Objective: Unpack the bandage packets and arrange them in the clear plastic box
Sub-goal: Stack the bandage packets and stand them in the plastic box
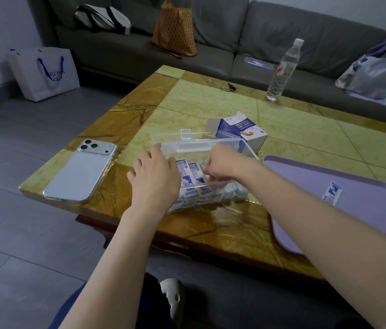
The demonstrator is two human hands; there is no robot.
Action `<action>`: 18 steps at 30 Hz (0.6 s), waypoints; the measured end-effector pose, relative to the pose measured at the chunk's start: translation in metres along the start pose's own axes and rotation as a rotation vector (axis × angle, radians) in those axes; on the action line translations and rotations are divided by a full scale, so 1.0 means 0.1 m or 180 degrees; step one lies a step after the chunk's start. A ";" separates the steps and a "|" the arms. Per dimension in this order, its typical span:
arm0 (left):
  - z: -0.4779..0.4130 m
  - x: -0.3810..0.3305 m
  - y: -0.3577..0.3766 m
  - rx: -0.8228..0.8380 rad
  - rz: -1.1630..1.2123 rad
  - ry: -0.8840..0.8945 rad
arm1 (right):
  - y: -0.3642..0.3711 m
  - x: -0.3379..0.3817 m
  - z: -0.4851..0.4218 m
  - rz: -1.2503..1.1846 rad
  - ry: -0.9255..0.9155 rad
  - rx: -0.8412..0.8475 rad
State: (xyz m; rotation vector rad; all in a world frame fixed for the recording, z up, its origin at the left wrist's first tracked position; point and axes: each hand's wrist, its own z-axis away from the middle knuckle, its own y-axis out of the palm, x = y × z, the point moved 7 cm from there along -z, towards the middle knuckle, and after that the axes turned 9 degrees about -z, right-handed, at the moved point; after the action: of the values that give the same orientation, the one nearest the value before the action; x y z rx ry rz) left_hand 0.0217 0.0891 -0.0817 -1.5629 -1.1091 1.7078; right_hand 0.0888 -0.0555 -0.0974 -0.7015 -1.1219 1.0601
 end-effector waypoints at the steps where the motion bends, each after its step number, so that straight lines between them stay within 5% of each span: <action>1: 0.00 0.00 0.00 0.0006 0.0000 -0.0007 | 0.01 0.02 0.03 0.0137 -0.0009 0.0065; 9: 0.00 0.00 0.01 0.0040 0.0017 -0.0025 | 0.02 0.12 0.10 0.0678 -0.0034 0.0156; 18: 0.00 0.00 0.01 0.0022 -0.0024 0.0002 | 0.04 0.05 0.02 0.0109 0.0001 0.0139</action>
State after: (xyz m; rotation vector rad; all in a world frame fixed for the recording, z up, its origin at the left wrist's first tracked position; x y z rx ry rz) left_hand 0.0217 0.0884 -0.0828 -1.5530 -1.1061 1.7045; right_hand 0.0856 -0.0491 -0.0983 -0.6883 -1.0866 1.1102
